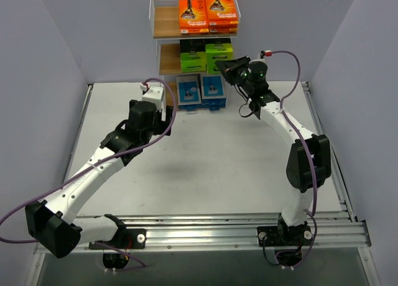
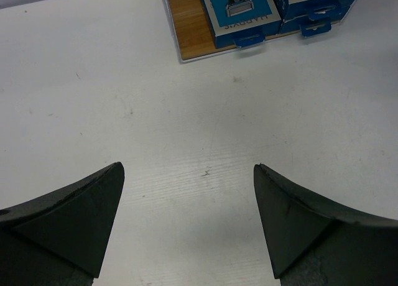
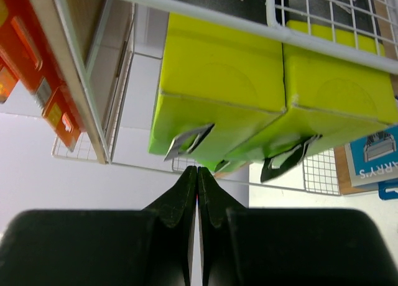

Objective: Place and organize the shaving razors onto the shelf
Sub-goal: Place the shaving razor onto shelf

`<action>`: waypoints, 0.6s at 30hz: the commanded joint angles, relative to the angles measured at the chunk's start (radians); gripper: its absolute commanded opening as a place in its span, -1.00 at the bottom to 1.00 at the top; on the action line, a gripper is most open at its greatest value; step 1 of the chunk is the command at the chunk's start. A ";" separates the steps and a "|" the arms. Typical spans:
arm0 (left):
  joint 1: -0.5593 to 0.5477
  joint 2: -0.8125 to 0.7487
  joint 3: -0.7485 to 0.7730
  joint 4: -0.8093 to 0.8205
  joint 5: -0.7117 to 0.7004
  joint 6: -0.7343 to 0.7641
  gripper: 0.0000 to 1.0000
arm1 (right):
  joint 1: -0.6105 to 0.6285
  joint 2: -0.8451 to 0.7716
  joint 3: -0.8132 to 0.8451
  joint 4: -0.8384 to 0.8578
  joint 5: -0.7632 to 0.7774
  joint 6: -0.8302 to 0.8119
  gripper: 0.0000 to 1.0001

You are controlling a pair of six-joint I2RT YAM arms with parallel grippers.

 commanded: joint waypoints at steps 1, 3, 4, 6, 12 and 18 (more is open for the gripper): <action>0.008 -0.041 0.031 0.034 -0.039 0.014 0.88 | -0.008 -0.130 -0.060 0.052 -0.040 -0.029 -1.00; 0.008 -0.052 0.028 0.037 -0.050 0.019 0.88 | -0.010 -0.180 -0.096 0.050 -0.066 -0.052 -1.00; 0.008 -0.058 0.028 0.037 -0.054 0.017 0.88 | -0.014 -0.196 -0.127 0.043 -0.078 -0.065 -0.97; 0.005 -0.075 0.028 0.037 -0.056 0.006 0.88 | -0.022 -0.243 -0.150 0.006 -0.104 -0.128 -0.95; -0.040 -0.107 0.021 0.002 -0.097 -0.016 0.88 | -0.039 -0.357 -0.180 -0.308 -0.149 -0.460 -0.39; -0.035 -0.171 -0.031 -0.085 -0.096 -0.078 0.88 | -0.062 -0.484 -0.248 -0.514 -0.023 -0.719 0.45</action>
